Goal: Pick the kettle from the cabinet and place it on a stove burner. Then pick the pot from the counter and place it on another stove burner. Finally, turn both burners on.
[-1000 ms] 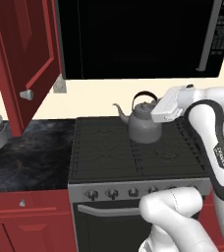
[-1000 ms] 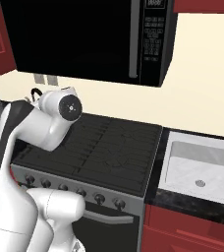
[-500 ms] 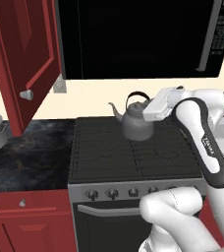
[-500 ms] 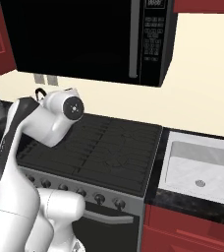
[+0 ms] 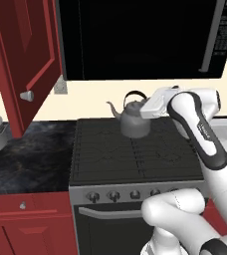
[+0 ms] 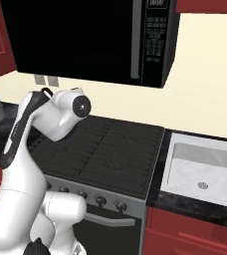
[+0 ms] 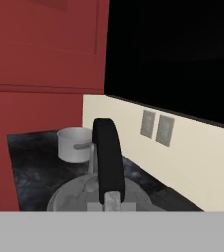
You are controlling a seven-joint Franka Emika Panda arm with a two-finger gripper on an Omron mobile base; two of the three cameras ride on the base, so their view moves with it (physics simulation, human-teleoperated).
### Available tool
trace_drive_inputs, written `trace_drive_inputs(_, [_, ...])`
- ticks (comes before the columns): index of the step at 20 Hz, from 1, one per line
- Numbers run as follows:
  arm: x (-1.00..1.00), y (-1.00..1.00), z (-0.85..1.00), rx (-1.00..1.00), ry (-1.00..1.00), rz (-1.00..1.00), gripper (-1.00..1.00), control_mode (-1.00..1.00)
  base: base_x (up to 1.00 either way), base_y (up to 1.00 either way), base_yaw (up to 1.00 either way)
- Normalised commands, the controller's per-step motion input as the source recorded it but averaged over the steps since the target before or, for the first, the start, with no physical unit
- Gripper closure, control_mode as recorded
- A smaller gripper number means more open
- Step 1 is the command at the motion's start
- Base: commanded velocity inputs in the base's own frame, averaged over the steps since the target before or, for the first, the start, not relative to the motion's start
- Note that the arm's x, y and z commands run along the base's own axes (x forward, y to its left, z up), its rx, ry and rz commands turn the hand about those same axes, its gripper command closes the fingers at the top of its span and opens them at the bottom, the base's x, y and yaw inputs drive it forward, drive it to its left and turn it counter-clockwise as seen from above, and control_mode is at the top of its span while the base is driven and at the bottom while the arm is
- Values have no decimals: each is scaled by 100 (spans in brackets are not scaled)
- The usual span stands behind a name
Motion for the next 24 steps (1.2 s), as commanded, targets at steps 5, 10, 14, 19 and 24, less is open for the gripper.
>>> trace_drive_inputs(5, [28, 0, -11, 0, 0, 2, 100, -100, 0, 0, 0])
trace_drive_inputs(10, [25, 0, -14, 0, 0, 1, 100, -100, 0, 0, 0])
trace_drive_inputs(14, [23, 0, -16, 0, 0, 0, 100, -100, 0, 0, 0])
trace_drive_inputs(19, [23, 0, -14, 0, 0, 0, 100, -100, 0, 0, 0])
trace_drive_inputs(24, [20, 1, -17, 0, 0, 0, 100, -100, 0, 0, 0])
